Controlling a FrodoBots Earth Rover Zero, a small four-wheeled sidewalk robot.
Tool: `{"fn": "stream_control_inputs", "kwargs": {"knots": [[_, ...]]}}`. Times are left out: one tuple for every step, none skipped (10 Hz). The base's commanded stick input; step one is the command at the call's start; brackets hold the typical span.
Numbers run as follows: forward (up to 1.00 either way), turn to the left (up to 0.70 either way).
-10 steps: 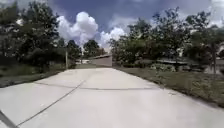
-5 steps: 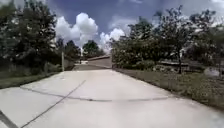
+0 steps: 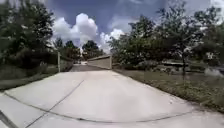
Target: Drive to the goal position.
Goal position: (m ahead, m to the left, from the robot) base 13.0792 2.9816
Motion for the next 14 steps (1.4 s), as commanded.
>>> {"fn": "stream_control_inputs", "kwargs": {"knots": [[0.85, 0.0], [0.85, 0.0], [0.85, 0.0], [0.85, 0.0], [0.85, 0.0], [0.85, 0.0], [0.85, 0.0], [0.85, 0.0], [0.85, 0.0], [0.85, 0.0], [0.85, 0.22], [0.85, 0.34], [0.85, 0.34], [0.85, 0.34]]}}
